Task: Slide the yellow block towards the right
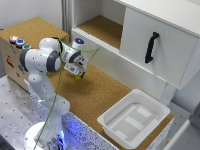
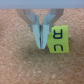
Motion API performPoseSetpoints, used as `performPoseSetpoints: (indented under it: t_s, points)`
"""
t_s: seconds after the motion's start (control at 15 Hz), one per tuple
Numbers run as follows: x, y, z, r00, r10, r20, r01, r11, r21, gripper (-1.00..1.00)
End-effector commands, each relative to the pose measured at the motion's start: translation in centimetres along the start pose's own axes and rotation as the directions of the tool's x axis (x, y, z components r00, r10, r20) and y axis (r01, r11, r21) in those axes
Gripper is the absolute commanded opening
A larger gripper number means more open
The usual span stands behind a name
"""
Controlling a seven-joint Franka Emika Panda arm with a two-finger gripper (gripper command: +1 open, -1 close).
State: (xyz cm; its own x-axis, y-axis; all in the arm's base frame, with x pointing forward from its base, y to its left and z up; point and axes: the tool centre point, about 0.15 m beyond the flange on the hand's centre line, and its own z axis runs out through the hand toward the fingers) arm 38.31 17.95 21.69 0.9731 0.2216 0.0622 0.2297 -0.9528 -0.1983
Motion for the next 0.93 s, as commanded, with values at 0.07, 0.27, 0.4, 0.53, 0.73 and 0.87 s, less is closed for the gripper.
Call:
performPoseSetpoints:
  t_s: [0.07, 0.27, 0.4, 0.53, 0.73, 0.87]
  points:
    - [-1.6, 4.3, -1.6, 0.999, 0.043, -0.008, -0.043, 0.997, -0.063, -1.0]
    - [-1.4, 5.2, -2.3, 0.998, 0.064, -0.022, -0.066, 0.995, -0.081, -1.0]
    - [-1.1, 5.8, -2.7, 0.997, 0.078, -0.03, -0.08, 0.992, -0.095, -1.0]
    - [-0.6, 6.8, -2.7, 0.996, 0.086, -0.02, -0.088, 0.991, -0.104, -1.0]
    - [0.0, 8.0, -2.7, 0.996, 0.094, 0.0, -0.093, 0.986, -0.138, -1.0]
    - [0.5, 8.3, -2.6, 0.995, 0.101, -0.002, -0.1, 0.982, -0.161, -1.0]
